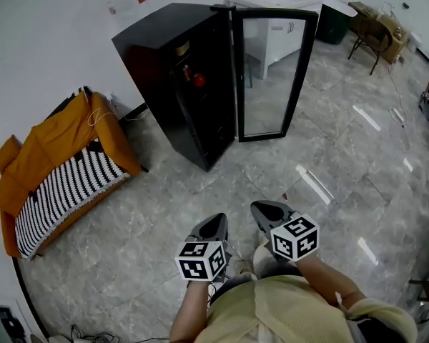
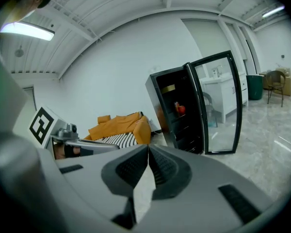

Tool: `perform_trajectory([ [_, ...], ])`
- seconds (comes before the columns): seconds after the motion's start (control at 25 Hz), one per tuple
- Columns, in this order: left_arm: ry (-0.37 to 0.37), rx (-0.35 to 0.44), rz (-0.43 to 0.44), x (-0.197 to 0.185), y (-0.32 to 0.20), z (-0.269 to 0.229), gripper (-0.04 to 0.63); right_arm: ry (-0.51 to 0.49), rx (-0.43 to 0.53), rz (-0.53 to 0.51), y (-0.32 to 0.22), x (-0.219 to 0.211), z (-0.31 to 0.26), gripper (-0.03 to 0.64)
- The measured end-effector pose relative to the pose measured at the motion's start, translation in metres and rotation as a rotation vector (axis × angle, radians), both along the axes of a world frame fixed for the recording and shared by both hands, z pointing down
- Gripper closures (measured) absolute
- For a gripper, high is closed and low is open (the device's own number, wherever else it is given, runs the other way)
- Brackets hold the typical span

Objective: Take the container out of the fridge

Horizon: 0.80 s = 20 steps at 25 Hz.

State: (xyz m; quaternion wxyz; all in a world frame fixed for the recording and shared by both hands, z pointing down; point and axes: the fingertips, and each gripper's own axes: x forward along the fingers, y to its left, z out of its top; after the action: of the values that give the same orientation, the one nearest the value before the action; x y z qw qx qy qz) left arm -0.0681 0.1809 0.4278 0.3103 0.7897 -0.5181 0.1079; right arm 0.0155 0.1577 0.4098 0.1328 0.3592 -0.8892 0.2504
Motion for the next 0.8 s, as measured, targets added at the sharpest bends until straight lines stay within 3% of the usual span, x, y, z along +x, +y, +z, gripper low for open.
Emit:
perform_trajectory([
  [0.28,-0.072,0.065,-0.011,-0.001,-0.045,-0.015,0.575,-0.020,0.026,-0.072,-0.049,-0.010,-0.008,0.588],
  [0.56,-0.051,0.061,-0.053,0.013,-0.090,-0.023,0.575,-0.028,0.044,-0.119,-0.093,-0.003,-0.019,0.588],
  [0.8,-0.081,0.064,-0.060,0.028,-0.118,-0.025,0.575,-0.029,0.043,-0.138,-0.125,0.012,-0.020,0.588],
])
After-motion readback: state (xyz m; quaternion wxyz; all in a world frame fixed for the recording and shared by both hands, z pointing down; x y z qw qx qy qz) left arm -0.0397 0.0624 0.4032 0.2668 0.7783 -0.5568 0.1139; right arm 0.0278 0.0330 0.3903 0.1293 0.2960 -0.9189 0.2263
